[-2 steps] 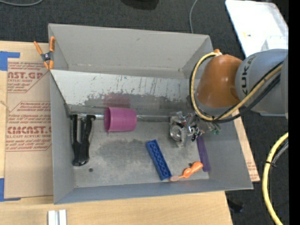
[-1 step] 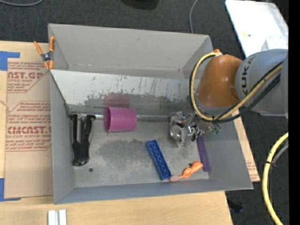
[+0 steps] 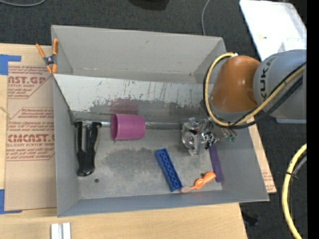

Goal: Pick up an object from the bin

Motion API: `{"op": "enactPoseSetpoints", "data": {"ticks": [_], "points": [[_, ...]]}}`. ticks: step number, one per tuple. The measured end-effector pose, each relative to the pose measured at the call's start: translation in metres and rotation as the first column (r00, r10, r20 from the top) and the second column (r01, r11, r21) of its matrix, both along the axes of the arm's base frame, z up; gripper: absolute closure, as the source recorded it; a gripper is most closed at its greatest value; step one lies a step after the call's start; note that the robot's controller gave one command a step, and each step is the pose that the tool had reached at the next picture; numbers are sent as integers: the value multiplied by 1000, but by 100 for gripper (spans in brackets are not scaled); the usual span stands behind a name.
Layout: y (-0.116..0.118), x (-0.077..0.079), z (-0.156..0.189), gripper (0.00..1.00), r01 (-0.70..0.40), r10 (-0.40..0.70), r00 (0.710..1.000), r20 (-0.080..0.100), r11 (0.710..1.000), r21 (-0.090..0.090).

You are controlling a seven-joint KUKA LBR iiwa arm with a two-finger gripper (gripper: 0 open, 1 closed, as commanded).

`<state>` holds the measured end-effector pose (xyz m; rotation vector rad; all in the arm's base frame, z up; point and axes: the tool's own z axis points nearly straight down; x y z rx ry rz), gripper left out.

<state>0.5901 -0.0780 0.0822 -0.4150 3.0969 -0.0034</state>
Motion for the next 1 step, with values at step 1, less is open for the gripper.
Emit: {"op": "enactPoseSetpoints", "data": {"ticks": [1], "points": [[1,0,48,100,0,0,1000,-1,1000,0]]}}
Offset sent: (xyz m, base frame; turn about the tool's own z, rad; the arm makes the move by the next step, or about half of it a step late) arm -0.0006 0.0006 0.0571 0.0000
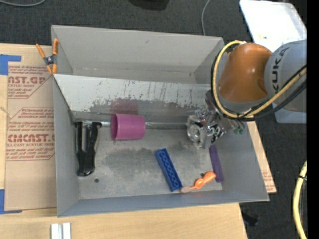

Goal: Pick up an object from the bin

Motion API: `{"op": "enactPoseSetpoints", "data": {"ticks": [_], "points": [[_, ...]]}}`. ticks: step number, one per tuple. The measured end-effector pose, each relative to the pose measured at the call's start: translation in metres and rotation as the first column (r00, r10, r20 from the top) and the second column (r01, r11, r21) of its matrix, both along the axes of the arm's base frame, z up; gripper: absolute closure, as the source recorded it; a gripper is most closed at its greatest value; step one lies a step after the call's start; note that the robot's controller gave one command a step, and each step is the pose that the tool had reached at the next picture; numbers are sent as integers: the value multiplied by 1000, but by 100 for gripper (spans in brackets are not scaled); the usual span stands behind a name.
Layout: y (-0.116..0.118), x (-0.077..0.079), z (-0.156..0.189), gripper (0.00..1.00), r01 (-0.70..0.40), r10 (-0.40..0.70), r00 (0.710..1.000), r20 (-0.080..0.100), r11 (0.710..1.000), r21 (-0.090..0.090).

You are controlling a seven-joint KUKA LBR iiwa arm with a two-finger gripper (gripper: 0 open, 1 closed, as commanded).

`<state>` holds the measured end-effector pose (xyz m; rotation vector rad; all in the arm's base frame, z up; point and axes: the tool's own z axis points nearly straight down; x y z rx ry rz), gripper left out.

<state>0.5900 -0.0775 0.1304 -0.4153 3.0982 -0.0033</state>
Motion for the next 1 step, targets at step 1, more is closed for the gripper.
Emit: {"op": "enactPoseSetpoints", "data": {"ticks": [1], "points": [[0,2,27,100,0,0,1000,10,1000,-1]]}}
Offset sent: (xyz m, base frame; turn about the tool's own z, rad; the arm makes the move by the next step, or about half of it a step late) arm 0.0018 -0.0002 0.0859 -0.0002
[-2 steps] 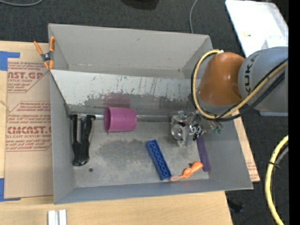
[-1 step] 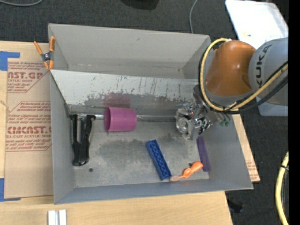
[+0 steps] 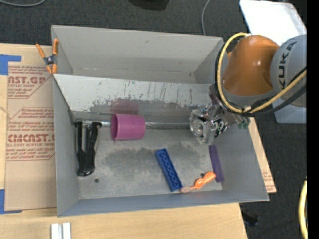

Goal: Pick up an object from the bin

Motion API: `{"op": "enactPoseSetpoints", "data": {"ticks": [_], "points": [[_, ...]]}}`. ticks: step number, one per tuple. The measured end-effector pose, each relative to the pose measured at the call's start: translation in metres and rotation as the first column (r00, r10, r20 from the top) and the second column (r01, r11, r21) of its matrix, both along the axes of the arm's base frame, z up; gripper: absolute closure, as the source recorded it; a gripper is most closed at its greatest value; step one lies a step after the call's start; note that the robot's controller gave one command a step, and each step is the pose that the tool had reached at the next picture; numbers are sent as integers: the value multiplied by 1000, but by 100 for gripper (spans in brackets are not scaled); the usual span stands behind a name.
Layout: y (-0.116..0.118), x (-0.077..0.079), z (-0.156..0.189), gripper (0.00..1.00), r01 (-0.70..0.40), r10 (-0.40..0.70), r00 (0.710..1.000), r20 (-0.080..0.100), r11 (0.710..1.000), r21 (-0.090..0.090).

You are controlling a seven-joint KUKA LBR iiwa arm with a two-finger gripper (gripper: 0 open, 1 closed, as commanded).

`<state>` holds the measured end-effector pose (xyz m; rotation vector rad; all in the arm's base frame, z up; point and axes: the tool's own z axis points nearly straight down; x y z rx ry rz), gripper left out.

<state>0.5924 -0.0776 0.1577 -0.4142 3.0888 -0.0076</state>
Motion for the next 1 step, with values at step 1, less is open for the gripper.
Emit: {"op": "enactPoseSetpoints", "data": {"ticks": [1], "points": [[1,-2,16,100,0,0,1000,-8,1000,1]]}}
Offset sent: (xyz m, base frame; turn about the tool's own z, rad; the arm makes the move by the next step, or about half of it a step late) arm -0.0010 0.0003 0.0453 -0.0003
